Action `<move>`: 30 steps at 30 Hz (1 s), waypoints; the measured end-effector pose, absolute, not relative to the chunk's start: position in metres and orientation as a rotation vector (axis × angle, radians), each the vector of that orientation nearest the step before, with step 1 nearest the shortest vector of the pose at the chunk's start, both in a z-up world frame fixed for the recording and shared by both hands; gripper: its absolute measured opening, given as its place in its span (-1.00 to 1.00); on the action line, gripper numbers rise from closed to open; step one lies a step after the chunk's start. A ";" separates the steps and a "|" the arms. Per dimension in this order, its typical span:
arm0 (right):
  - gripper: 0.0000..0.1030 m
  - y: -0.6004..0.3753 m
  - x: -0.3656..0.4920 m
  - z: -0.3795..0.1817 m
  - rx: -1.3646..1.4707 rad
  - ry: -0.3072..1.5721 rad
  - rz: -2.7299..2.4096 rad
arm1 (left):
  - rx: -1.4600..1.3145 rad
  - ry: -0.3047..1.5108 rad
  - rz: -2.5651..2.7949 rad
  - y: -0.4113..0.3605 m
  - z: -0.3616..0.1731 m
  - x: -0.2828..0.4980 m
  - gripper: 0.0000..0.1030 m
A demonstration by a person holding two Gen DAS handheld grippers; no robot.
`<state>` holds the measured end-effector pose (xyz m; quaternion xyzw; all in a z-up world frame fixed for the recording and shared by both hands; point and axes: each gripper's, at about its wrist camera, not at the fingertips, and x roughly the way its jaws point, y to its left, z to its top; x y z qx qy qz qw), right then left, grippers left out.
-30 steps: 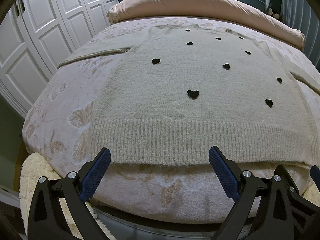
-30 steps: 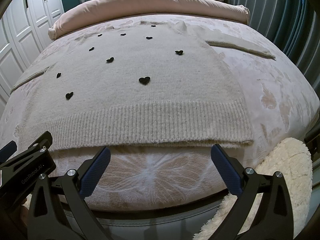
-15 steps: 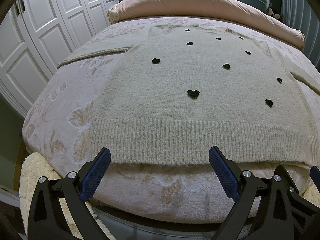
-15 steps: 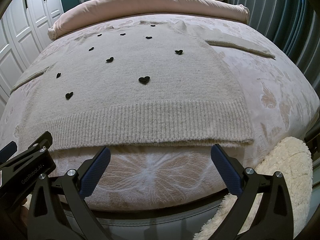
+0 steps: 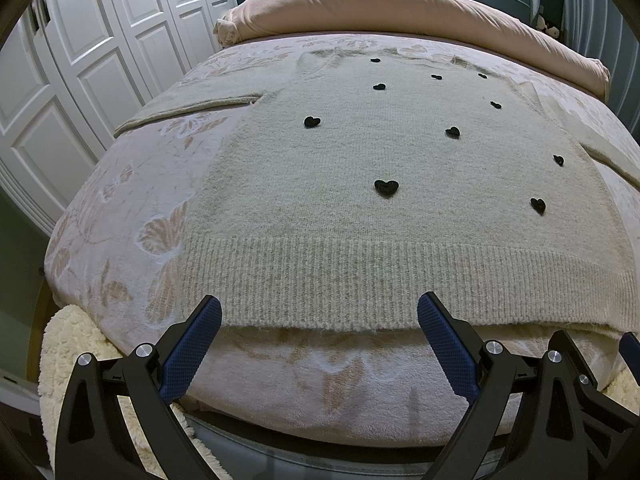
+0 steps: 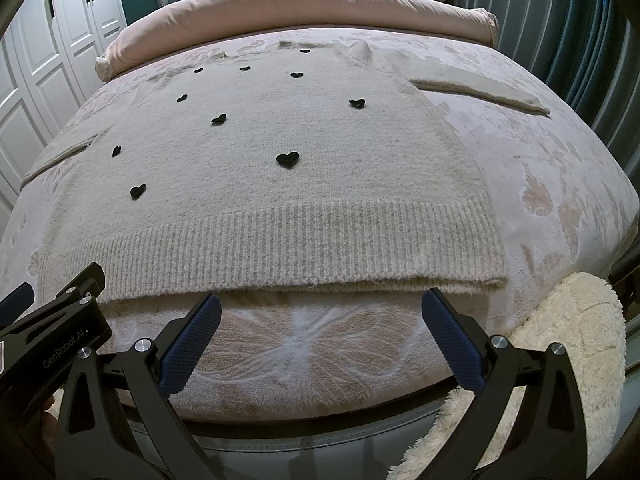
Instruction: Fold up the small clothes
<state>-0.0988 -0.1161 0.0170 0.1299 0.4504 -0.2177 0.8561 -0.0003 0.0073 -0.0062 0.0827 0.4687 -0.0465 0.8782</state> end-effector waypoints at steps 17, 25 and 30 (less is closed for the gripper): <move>0.91 -0.117 -0.100 0.015 0.279 0.949 -0.457 | 0.171 0.981 -0.098 0.008 -0.007 0.000 0.85; 0.91 -0.156 -0.090 0.017 0.267 0.914 -0.472 | 0.091 1.035 -0.146 0.019 -0.008 0.014 0.90; 0.91 -0.243 -0.074 0.026 0.362 0.878 -0.572 | 0.057 1.048 -0.092 0.029 -0.007 0.034 0.90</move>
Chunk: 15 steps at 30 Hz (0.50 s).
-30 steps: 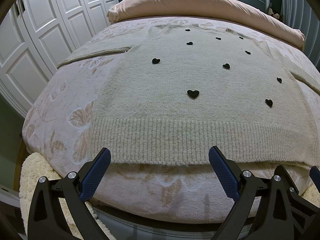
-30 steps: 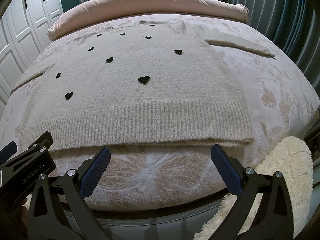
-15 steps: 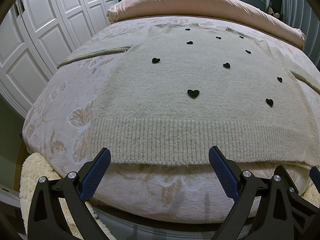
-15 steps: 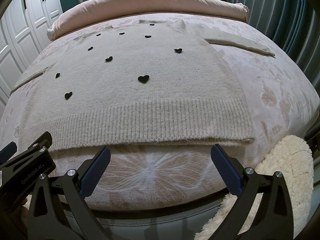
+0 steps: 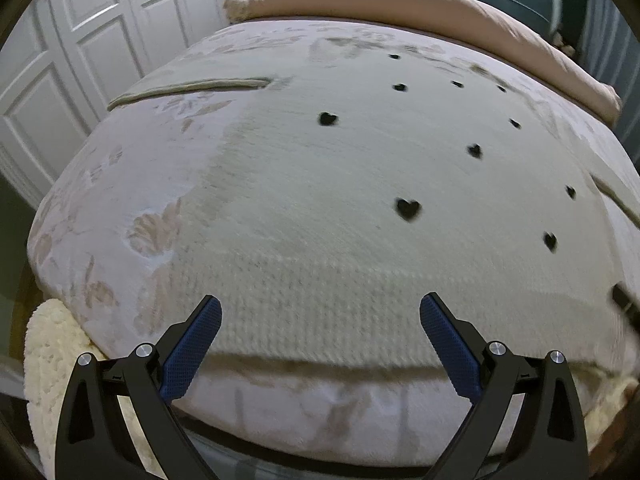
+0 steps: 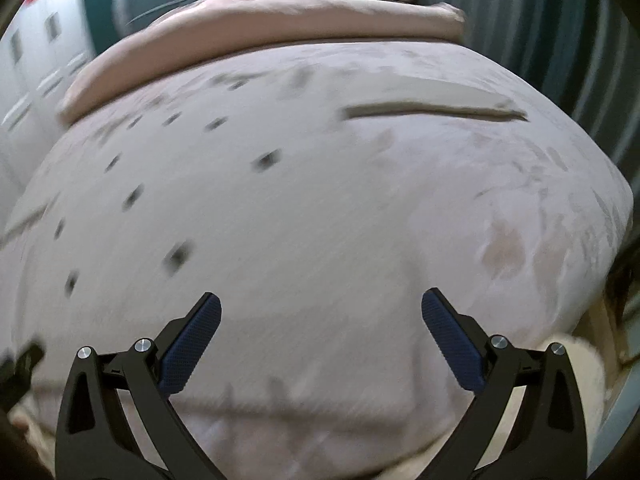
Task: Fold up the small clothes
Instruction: 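Grasp a sweater sleeve cuff with the right tool and fold it across the back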
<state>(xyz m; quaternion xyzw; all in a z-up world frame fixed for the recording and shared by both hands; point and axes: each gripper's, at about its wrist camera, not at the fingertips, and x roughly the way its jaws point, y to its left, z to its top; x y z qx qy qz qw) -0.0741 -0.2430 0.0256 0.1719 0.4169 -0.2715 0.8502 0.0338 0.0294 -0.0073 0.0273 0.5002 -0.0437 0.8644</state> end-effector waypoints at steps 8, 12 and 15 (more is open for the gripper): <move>0.91 -0.416 -0.025 0.026 0.457 0.827 -0.802 | 0.092 1.096 -0.128 0.022 -0.014 0.061 0.90; 0.91 -0.479 0.006 0.023 0.472 0.801 -0.833 | 0.109 1.100 -0.146 0.014 -0.015 0.074 0.90; 0.91 -0.531 0.019 0.012 0.594 0.794 -0.861 | 0.093 1.110 -0.143 0.011 -0.015 0.086 0.90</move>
